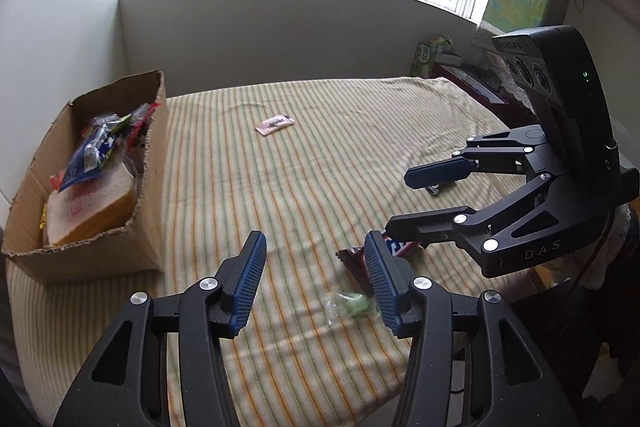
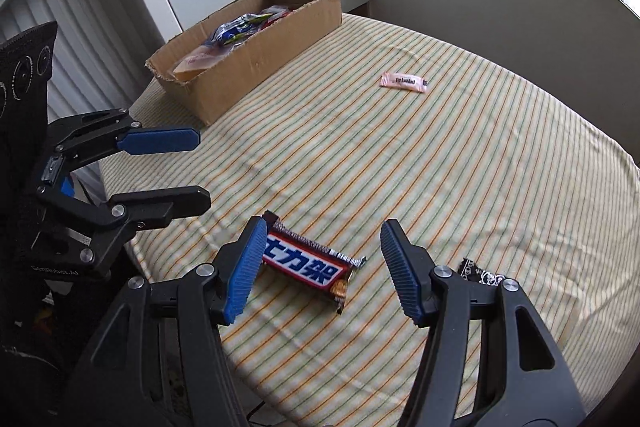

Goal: Organize snacks
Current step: 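Move both open grippers over the clear green candy and Snickers bar, then grasp the clear green candy with the left gripper while the right grasps the Snickers bar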

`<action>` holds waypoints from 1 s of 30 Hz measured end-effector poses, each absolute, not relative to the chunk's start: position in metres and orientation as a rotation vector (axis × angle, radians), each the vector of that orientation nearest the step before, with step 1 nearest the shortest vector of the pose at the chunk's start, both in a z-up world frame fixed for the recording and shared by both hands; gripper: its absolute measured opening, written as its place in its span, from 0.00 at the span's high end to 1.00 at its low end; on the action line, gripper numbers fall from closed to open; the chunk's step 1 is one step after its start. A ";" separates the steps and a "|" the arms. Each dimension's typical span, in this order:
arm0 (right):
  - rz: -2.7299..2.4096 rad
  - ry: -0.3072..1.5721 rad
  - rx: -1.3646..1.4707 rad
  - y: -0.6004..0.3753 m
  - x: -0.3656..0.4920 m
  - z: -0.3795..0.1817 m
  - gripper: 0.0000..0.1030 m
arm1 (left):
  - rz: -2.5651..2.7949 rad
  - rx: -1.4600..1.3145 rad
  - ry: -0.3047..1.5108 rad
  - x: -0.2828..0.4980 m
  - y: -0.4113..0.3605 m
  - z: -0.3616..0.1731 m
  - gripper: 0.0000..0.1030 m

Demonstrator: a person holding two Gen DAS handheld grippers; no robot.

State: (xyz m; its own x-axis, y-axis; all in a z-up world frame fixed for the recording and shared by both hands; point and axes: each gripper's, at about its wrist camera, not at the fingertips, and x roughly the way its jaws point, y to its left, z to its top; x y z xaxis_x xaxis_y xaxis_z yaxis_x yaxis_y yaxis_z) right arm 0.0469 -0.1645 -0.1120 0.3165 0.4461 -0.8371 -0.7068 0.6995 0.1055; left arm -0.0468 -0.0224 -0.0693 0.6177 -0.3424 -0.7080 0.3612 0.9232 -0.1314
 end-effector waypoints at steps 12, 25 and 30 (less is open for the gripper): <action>0.769 0.997 -0.441 -0.150 0.032 -0.136 0.40 | -0.396 0.156 0.923 -0.058 -0.053 -0.109 0.51; 0.725 0.989 -0.503 -0.115 0.049 -0.149 0.41 | -0.354 0.130 0.904 -0.039 -0.032 -0.116 0.58; 0.742 0.997 -0.492 -0.106 0.054 -0.151 0.49 | -0.350 0.120 0.894 -0.035 -0.028 -0.116 0.72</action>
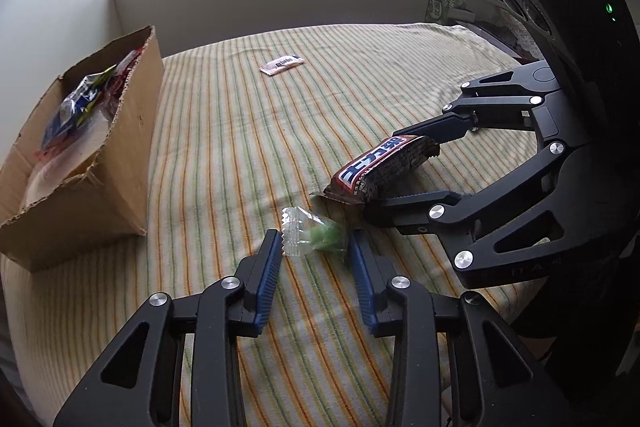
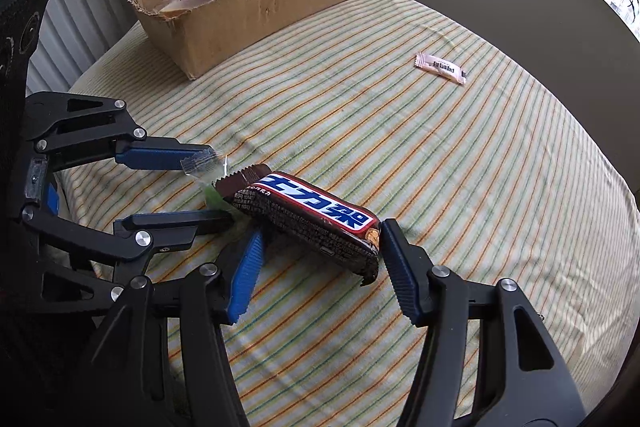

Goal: Organize snacks
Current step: 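Grasp the clear green candy with the left gripper while the right grasps the Snickers bar, then carry the green candy and Snickers bar into the box and open both grippers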

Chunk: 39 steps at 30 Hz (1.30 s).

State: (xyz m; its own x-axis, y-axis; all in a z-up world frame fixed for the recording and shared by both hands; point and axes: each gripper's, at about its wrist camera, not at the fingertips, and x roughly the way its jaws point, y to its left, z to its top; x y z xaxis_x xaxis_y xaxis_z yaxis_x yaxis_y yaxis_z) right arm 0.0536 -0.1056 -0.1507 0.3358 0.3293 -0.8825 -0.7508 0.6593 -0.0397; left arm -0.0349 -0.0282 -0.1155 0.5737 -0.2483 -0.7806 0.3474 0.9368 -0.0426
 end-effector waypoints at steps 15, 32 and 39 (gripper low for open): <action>0.749 0.947 -0.524 -0.094 0.051 -0.147 0.55 | -0.340 0.085 0.893 -0.032 -0.014 -0.114 0.83; 0.789 0.897 -0.553 -0.084 0.051 -0.143 0.67 | -0.322 0.051 0.888 -0.036 0.001 -0.111 0.84; 0.789 0.881 -0.504 -0.089 0.051 -0.134 0.73 | -0.315 0.040 0.879 -0.037 0.005 -0.108 0.85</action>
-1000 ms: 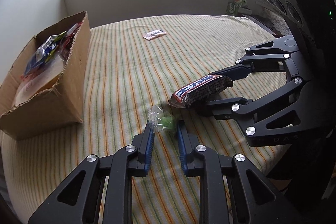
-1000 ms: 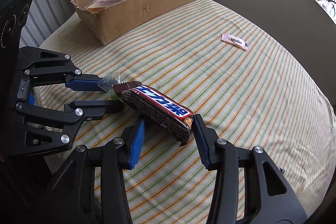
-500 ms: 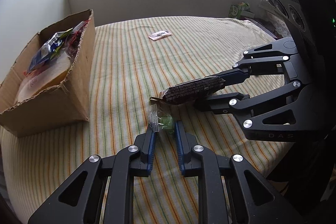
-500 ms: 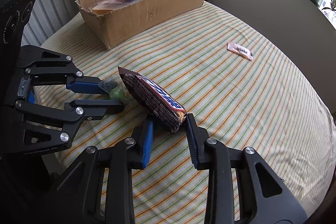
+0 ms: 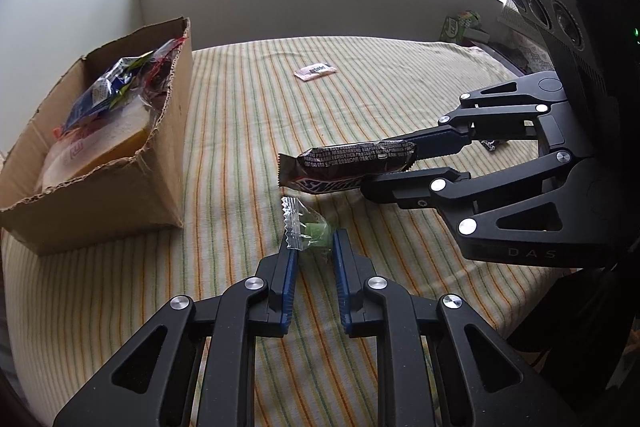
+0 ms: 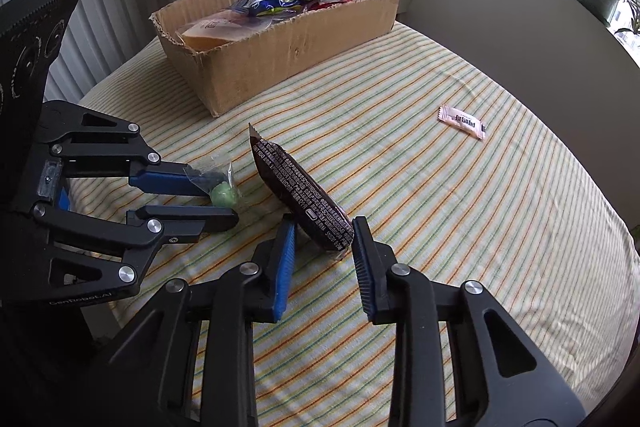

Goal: Organize snacks
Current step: 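Carry the green candy and Snickers bar into the box and open both grippers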

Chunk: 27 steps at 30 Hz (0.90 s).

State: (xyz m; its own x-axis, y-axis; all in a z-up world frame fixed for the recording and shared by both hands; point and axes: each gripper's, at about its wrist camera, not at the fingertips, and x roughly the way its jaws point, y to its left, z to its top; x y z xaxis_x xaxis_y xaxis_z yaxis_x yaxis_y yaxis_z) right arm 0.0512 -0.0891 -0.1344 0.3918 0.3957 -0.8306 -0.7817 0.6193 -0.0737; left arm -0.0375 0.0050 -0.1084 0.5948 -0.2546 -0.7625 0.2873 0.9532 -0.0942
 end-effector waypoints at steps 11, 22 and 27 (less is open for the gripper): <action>0.760 0.813 -0.408 -0.094 0.061 -0.095 0.74 | -0.298 -0.001 0.812 -0.038 0.016 -0.082 0.85; 0.774 0.736 -0.341 -0.057 0.085 -0.053 0.74 | -0.223 -0.092 0.685 -0.017 0.055 -0.035 0.85; 0.777 0.725 -0.350 -0.028 0.101 -0.046 0.74 | -0.164 -0.120 0.666 0.002 0.080 -0.028 0.85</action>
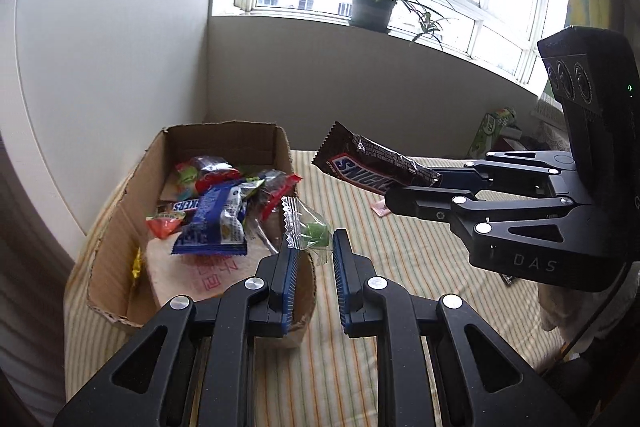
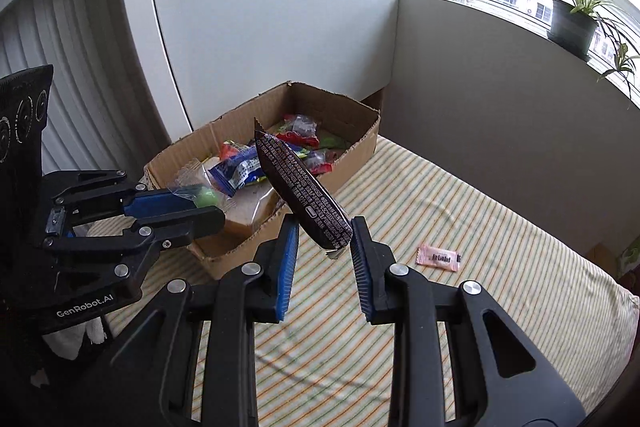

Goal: Organize snacks
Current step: 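Carry the green candy and Snickers bar into the box and open both grippers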

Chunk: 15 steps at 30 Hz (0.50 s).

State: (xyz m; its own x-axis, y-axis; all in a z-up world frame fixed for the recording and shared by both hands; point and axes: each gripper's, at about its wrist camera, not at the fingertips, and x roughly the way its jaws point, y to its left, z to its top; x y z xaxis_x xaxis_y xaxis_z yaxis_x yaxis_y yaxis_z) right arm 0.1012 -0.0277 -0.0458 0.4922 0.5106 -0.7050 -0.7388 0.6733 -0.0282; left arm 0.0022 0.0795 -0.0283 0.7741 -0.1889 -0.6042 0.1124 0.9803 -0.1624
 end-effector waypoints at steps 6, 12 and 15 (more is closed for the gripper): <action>0.777 0.733 -0.360 0.009 0.125 -0.047 0.74 | -0.098 -0.133 0.680 0.024 0.106 -0.033 0.85; 0.775 0.763 -0.350 0.036 0.149 -0.058 0.74 | -0.057 -0.149 0.684 0.044 0.130 -0.031 0.85; 0.776 0.776 -0.338 0.043 0.158 -0.063 0.74 | -0.041 -0.150 0.691 0.057 0.138 -0.031 0.85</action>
